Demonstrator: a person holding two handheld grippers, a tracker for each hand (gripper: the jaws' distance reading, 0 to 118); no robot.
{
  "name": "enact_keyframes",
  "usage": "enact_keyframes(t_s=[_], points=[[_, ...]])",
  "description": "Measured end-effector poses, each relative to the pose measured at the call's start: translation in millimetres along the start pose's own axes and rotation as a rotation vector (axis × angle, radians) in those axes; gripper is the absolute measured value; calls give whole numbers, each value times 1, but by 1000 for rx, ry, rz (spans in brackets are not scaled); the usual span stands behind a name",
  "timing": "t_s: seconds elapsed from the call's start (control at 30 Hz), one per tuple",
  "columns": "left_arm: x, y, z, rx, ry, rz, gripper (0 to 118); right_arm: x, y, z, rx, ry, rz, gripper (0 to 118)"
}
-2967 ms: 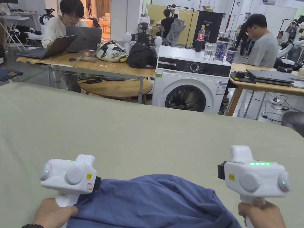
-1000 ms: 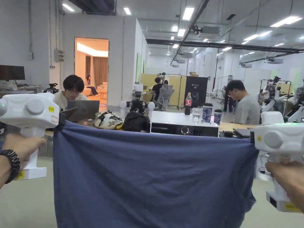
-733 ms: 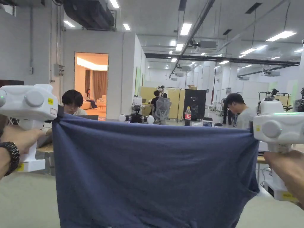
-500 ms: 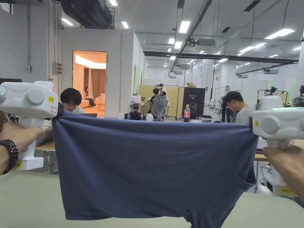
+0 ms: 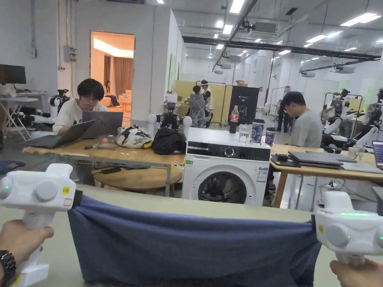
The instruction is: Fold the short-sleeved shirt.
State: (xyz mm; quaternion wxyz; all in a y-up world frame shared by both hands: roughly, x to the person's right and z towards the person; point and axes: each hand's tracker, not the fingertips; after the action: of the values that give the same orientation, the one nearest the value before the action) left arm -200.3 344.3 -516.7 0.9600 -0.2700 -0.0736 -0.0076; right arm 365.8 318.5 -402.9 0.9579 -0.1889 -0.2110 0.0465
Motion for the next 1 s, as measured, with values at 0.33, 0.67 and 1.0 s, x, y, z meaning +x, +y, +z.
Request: enact_keyframes(t_s=[0.33, 0.67, 1.0], points=[[-1, -147, 59, -84, -28, -51, 0, 7, -143, 71, -153, 7, 28, 1], [-24, -232, 56, -223, -24, -27, 0, 2, -218, 83, -316, 34, 140, 1], [-18, -255, 50, -324, -25, -62, 0, 0, -245, 85, -426, 59, 146, 1]])
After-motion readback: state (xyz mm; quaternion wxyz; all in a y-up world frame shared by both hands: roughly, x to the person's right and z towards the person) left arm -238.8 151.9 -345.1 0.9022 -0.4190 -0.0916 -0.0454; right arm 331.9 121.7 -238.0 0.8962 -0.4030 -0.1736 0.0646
